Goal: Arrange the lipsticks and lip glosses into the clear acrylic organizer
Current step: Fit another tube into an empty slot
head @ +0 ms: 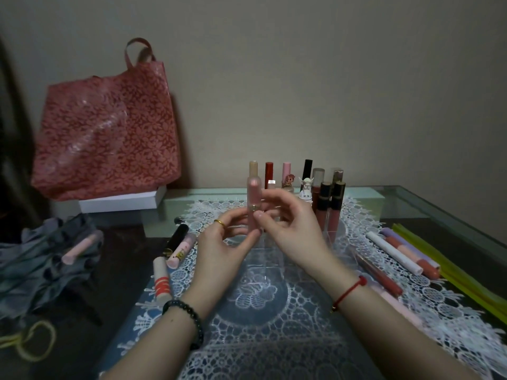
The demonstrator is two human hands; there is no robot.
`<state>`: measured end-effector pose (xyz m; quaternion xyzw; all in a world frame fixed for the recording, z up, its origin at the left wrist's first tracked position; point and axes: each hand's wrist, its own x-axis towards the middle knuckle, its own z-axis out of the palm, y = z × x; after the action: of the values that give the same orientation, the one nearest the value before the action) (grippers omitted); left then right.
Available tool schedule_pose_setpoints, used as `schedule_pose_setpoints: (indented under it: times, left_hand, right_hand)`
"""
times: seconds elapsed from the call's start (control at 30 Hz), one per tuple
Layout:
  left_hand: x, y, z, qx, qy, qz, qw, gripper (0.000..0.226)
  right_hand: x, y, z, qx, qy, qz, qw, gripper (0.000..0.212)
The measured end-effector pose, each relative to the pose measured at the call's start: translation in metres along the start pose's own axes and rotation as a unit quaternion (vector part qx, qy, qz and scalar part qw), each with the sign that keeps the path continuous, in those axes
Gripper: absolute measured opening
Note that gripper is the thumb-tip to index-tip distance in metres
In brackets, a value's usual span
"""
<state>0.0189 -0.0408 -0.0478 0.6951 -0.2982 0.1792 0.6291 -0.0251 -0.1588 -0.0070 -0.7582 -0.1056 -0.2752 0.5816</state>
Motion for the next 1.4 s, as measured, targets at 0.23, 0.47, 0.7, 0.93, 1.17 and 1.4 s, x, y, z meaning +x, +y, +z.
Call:
schedule_pose_setpoints:
  times: [0.23, 0.47, 0.7, 0.93, 1.17, 1.4]
  left_hand:
    - [-0.002, -0.003, 0.001, 0.057, -0.013, -0.006, 0.998, 0.036]
    - [-0.003, 0.0, 0.002, 0.115, -0.017, -0.008, 0.993, 0.028]
    - [-0.002, -0.004, 0.002, 0.134, -0.023, -0.019, 0.991, 0.022]
    - [-0.004, -0.003, 0.001, 0.148, -0.026, -0.019, 0.989, 0.023]
    - [-0.004, -0.004, -0.001, 0.141, -0.027, -0.033, 0.989, 0.024]
    - [-0.004, 0.0, -0.002, 0.141, -0.023, -0.026, 0.989, 0.03]
  right_hand:
    - [-0.004, 0.008, -0.001, -0.046, -0.006, 0.012, 0.999, 0.027]
    - [-0.007, 0.013, -0.001, -0.077, -0.001, 0.028, 0.997, 0.026]
    - [-0.009, 0.019, 0.0, -0.09, -0.012, 0.043, 0.995, 0.028]
    - [-0.009, 0.019, 0.0, -0.098, -0.016, 0.051, 0.994, 0.028]
    - [-0.01, 0.018, 0.0, -0.094, -0.021, 0.049, 0.994, 0.027]
    - [-0.011, 0.011, -0.004, -0.124, -0.005, 0.019, 0.992, 0.028]
